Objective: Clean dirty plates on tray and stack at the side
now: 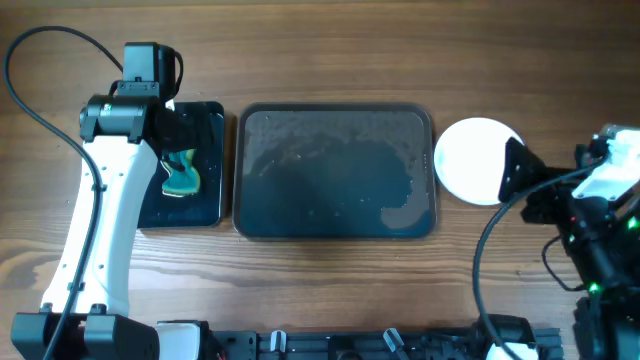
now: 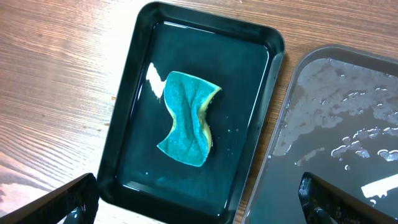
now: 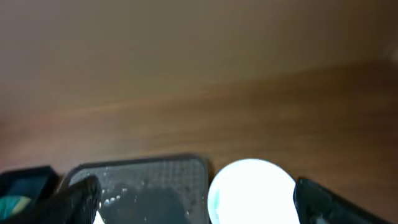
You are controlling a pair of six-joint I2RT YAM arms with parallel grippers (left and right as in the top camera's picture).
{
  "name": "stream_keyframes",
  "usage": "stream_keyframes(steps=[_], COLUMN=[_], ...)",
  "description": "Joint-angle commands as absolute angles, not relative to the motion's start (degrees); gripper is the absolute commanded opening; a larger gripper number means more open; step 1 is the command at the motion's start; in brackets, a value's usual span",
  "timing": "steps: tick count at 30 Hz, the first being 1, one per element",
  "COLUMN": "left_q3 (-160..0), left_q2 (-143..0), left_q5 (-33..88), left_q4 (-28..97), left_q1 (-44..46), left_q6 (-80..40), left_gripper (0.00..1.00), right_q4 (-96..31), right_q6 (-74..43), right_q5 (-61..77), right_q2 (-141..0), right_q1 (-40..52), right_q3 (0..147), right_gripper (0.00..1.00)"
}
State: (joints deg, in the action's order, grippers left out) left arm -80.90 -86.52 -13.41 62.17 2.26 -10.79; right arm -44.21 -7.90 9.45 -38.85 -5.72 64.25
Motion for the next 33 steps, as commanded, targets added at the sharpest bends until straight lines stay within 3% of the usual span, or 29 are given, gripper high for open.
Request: stream_keyframes(steps=[1, 8, 15, 33], left_q3=[-81.3, -81.3, -81.3, -81.3], left_q2=[-86.8, -86.8, -86.8, -86.8], left_q5=[-12.7, -12.7, -12.7, -12.7], left_q4=[62.2, 62.2, 62.2, 62.2], left_q1=[2.4, 2.4, 2.4, 2.4], left_q6=[-11.3, -11.3, -11.3, -11.3], left_gripper=[1.00, 1.00, 1.00, 1.00], right_q4=[-32.9, -9.3, 3.3, 1.0], right_q6=[-5.9, -6.1, -7.6, -9.1], right_q5=[10.8, 11.1, 12.5, 12.5], right_q2=[-31.8, -15.9, -3.4, -0.2], right_q1=[-3.2, -0.2, 2.1, 2.1], right_q3=[54.1, 23.1, 6.1, 0.3], right_gripper=[1.00, 1.00, 1.00, 1.00])
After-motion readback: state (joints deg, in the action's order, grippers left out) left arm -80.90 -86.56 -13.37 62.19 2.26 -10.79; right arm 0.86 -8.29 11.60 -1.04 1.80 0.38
